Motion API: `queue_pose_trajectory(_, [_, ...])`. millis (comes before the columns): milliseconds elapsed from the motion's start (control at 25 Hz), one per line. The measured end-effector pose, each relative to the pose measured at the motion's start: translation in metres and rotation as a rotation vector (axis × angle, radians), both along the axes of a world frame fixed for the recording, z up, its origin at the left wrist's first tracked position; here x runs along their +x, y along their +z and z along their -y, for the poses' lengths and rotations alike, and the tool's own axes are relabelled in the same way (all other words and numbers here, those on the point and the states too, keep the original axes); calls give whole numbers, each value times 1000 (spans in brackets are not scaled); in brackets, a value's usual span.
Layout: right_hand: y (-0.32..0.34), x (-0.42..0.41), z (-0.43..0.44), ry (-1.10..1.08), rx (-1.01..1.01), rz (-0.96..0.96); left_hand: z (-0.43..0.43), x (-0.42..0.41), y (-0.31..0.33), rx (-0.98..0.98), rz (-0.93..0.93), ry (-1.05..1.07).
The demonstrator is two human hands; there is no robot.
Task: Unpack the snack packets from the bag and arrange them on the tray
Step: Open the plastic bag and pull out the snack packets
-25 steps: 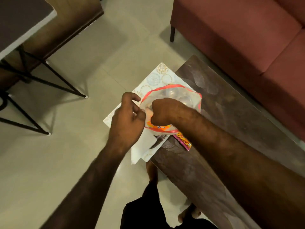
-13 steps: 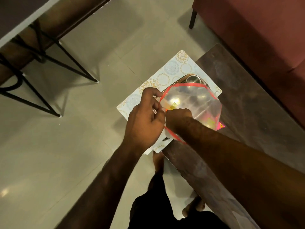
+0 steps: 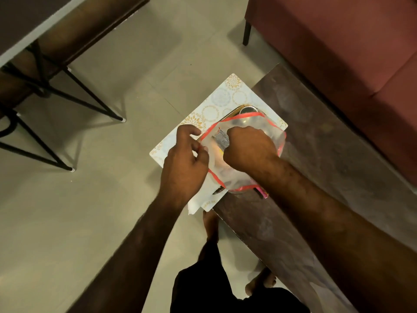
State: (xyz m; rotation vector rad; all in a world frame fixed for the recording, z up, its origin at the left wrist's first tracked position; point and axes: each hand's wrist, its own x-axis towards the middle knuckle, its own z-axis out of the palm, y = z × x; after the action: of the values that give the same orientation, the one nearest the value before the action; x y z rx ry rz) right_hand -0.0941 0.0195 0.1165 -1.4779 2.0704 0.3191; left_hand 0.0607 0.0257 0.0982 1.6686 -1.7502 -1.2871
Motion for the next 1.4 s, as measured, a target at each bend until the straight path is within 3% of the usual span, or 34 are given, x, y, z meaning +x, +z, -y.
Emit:
queue_pose_trajectory(160, [77, -10, -42, -1, -103, 61, 12, -5, 1, 20, 1, 44])
queue_pose_trajectory(280, [123, -18, -90, -108, -362, 139, 19, -12, 3, 30, -14, 72])
queue_pose_trajectory(400, [132, -46, -134, -272, -583, 85, 27, -21, 8, 26, -1, 97])
queue_pose_trajectory(520, [115, -70, -169, -441, -673, -41, 35, -24, 8, 19, 20, 113])
queue_pose_trajectory(600, [87, -76, -186, -489, -622, -89, 36, -27, 7, 15, 27, 119])
queue_pose_trajectory(680, [43, -74, -190, -495, -388, -49, 36, -29, 5, 6, 30, 117])
queue_pose_trajectory(760, [-8, -65, -186, -421, -135, -59, 35, -29, 3, 0, 34, 110])
queue_pose_trajectory(840, [-51, -51, -178, -283, -27, -92, 32, -27, 2, 0, 45, 100])
queue_pose_trajectory(920, [-88, -40, -171, -201, -16, -134, 28, -25, 2, 1, 56, 94])
queue_pose_trajectory(1120, [-147, -29, -161, -241, 9, -154, 22, -21, 2, -3, 57, 60])
queue_pose_trajectory(1400, [-175, -1, -160, -242, 113, 41, 26, -23, -1, -9, 90, 53])
